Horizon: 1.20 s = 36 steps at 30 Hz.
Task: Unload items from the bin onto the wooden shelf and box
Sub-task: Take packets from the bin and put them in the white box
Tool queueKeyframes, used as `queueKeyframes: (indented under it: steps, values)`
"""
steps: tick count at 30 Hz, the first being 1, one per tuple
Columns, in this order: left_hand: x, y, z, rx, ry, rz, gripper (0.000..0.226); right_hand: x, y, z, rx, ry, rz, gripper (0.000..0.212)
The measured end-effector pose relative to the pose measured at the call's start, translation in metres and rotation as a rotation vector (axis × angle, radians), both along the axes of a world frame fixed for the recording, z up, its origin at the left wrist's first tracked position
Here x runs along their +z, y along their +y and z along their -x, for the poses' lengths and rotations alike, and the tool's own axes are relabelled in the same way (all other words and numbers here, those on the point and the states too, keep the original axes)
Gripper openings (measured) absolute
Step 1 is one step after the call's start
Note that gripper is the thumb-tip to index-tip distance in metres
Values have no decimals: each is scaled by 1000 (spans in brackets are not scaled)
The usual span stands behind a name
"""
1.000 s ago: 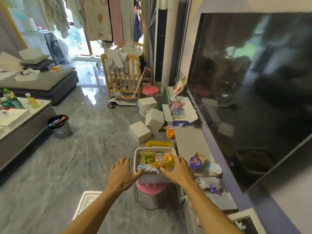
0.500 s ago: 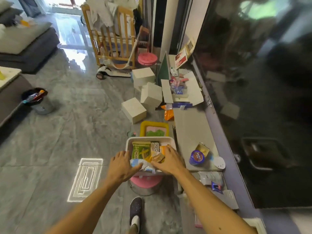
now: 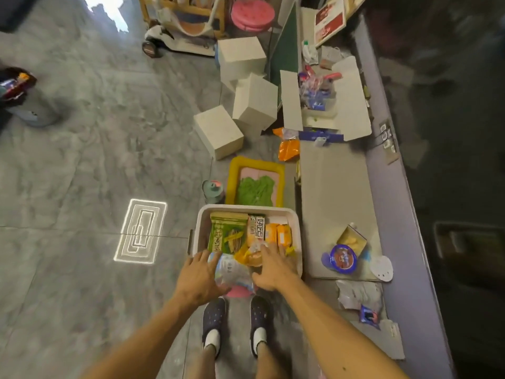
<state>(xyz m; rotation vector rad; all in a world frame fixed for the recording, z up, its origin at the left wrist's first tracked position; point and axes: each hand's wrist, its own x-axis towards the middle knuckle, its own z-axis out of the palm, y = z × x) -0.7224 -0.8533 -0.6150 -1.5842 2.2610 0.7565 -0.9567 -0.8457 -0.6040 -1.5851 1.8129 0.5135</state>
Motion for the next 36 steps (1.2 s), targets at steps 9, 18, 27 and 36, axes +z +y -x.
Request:
queueKeyframes:
  steps: [9, 18, 27, 36]
  values:
    - [-115, 9, 18, -70, -72, -161, 93, -132, -17, 7, 260, 149, -29, 104]
    - [-93, 4, 15, 27, -82, -77, 72, -106, -32, 19, 131, -48, 170, 58]
    - [20, -58, 38, 97, 85, 201, 71, 42, -82, 60, -125, -136, 396, 58]
    - [160, -146, 48, 40, 367, 446, 66, 185, -86, 84, -467, -125, 726, 61]
